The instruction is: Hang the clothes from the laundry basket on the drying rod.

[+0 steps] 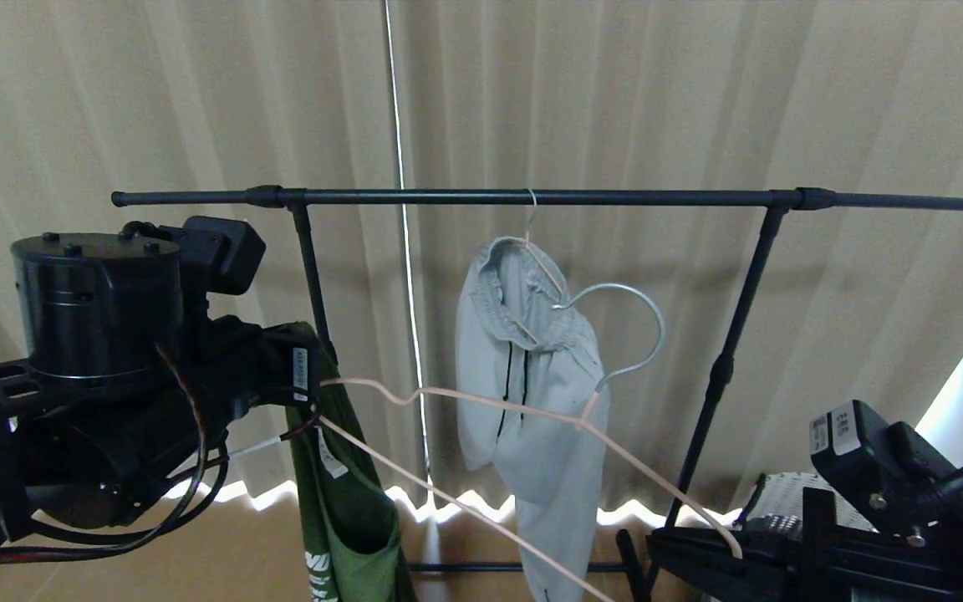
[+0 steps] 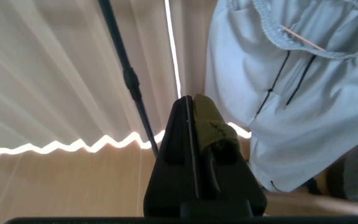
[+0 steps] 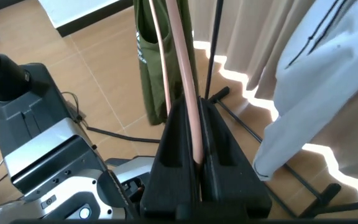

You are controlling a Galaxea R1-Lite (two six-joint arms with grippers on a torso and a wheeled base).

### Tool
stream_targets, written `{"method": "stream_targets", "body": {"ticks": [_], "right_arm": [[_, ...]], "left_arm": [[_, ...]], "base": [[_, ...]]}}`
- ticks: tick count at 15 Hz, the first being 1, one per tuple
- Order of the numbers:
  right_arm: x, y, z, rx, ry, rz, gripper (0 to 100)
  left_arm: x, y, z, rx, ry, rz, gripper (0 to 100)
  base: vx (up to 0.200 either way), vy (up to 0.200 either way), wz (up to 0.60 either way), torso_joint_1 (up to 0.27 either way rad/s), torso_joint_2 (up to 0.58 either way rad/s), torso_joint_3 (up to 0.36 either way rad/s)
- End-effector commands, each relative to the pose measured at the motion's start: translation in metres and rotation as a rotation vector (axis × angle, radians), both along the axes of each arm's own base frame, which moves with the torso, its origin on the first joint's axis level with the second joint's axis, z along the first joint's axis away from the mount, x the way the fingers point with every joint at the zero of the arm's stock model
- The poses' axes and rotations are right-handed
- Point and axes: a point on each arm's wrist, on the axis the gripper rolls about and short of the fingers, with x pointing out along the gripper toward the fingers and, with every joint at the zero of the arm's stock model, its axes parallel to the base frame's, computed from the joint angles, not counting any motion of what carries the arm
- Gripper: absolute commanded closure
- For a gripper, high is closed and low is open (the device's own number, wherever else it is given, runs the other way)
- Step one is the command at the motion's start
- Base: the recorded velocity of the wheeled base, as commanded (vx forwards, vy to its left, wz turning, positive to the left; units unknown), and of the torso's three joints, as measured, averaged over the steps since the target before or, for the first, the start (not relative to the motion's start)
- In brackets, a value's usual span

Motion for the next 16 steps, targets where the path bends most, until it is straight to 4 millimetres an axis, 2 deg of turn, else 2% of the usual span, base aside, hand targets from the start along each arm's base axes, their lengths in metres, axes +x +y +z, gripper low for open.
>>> {"method": "stream_targets", "body": {"ticks": [1, 7, 12, 16], "right_arm": [[0.006, 0.008, -0.002, -0.014, 0.012, 0.001, 100], [0.024, 0.028, -0.008, 0.005, -0.011, -0.005, 100], [0.036, 0.048, -0.016, 0.004, 0.058, -0.018, 100], [0.051, 0.074, -0.024, -0.01, 0.087, -0.157, 100]], "left_arm": [[0.0, -0.001, -0.001, 0.002, 0.003, -0.003, 100], [-0.002, 0.0, -0.001, 0.005, 0.001, 0.007, 100], [-0.002, 0.001, -0.001, -0.005, -0.006, 0.071, 100], [-0.001, 0.003, -0.001, -0.025, -0.006, 0.088, 100]], "base": [[0.0, 0.0, 0.0, 0.0, 0.0, 0.0], [0.0, 0.0, 0.0, 0.0, 0.0, 0.0], [0.0, 0.0, 0.0, 0.0, 0.0, 0.0], [0.0, 0.0, 0.0, 0.0, 0.0, 0.0]]}}
